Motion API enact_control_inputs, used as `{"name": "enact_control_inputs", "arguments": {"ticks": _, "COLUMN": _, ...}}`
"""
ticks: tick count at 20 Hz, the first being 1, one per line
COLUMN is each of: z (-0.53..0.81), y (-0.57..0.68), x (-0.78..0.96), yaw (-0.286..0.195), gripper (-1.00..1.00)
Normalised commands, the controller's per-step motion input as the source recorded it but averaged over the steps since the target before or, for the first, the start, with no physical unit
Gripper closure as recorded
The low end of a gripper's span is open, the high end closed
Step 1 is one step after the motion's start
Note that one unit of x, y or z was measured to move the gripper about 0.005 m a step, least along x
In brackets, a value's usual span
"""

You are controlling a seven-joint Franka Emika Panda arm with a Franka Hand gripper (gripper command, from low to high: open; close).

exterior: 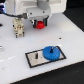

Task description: Insert the blue gear onto the right peg, followed by the red gear

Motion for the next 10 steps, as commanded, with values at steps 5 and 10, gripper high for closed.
{"name": "enact_control_inputs", "arguments": {"ticks": 5, "z": 0.5, "y": -0.02, "x": 0.51, "yaw": 0.0, "gripper": 1.0}}
{"name": "enact_control_inputs", "arguments": {"ticks": 10, "z": 0.47, "y": -0.02, "x": 0.61, "yaw": 0.0, "gripper": 1.0}}
